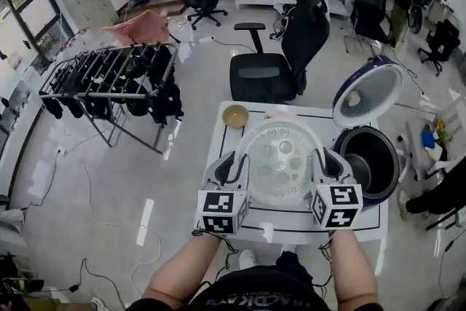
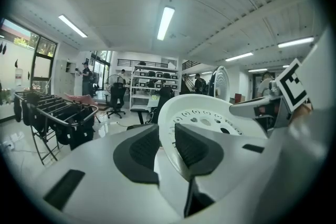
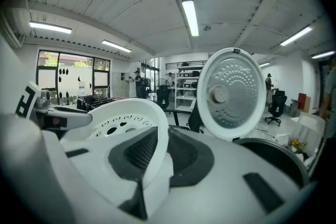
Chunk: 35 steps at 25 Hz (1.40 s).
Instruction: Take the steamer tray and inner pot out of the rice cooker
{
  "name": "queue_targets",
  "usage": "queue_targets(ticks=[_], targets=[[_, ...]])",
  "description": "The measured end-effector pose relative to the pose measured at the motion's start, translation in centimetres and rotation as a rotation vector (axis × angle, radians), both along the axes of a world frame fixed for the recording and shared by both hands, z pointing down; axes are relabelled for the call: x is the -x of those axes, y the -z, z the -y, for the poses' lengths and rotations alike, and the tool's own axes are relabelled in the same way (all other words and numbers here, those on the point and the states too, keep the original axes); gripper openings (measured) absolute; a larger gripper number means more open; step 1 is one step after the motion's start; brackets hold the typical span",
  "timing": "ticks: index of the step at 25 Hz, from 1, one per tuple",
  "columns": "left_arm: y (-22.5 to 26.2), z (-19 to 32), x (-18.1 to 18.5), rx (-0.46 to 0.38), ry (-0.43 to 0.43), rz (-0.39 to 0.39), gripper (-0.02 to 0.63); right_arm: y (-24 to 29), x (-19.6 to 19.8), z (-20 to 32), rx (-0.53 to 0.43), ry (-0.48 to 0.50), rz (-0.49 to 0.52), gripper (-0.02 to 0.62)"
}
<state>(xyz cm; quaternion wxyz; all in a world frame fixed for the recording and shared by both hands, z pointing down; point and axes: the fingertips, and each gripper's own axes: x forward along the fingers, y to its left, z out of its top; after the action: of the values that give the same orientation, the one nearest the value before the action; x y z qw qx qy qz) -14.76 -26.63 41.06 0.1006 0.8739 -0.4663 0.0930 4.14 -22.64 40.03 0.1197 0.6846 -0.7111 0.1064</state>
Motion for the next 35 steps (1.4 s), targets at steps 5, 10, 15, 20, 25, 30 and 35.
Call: queue_targets(ticks=[5,10,15,20,25,30,35], targets=[[-0.6,0.9,5.7,0.017,0.058,0.010,0.095,-0.4,5.5,2.3,0.008,0.072,-0.008,0.063],[-1.5,2.1,8.9,0.031,0.102,0.011,0.097,-1.0,8.6,4.5,0.019,0.121,-0.009,0.061],[-2.9,3.8,10.0,0.061,0.131,0.009,0.098,-2.4,9.6,7.2,0.049,0.150,-0.011,0.060],[-5.7,6.0,10.0,0.109,0.152,0.011,0.098,-5.2,9.7,9.9,0.078,0.171,0.003,0.058],[-8.2,8.4,8.5,0.135,0.150,0.042,0.097,-7.8,8.3,12.7,0.113,0.191,0.025,0.055],[-11.5,10.0,8.0,0.193,0.185,0.029,0.097,-11.1,7.7,14.8,0.154,0.205,0.038,0.054],[-15.0,11.3,7.6,0.233,0.184,0.047,0.097,-14.5,7.4,16.3,0.199,0.214,0.054,0.052]])
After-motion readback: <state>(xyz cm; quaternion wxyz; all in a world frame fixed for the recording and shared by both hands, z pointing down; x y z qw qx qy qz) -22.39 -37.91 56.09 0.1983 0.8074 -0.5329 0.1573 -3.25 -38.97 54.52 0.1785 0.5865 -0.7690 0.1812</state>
